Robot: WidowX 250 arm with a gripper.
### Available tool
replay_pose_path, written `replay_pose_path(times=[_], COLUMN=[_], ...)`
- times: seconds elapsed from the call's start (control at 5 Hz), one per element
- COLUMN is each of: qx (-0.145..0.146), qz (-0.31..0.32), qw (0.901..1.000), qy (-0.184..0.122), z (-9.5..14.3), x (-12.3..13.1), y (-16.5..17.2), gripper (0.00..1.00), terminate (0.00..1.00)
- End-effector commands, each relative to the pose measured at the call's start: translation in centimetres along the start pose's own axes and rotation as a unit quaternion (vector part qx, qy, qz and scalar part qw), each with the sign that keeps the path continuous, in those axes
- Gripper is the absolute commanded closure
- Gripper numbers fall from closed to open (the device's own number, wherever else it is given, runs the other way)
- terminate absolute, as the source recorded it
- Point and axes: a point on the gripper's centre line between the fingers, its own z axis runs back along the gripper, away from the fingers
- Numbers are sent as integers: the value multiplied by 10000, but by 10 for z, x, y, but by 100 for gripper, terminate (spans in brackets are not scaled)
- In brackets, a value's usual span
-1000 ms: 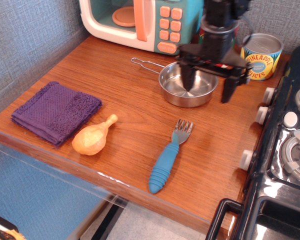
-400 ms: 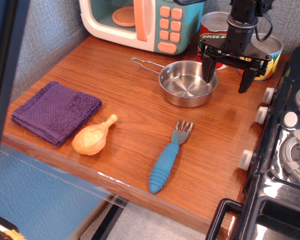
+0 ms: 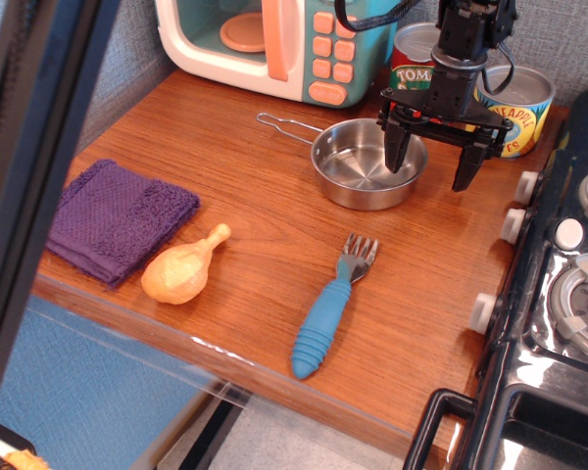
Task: Put the pot on the towel.
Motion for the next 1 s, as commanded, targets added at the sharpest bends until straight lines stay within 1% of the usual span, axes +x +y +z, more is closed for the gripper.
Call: replay_pose_path(times=[0.0,0.4,0.6,0.8], qx=[-123,-203,-279,-579], qz=[42,56,127,178], qw=[9997,9995,9989,9960], qy=[-226,-242,-351,-664], z=[16,20,34,72], x=[5,-4,-6,-12], y=[5,2,3,7], gripper=[100,100,100,100], terminate=[0,0,0,0])
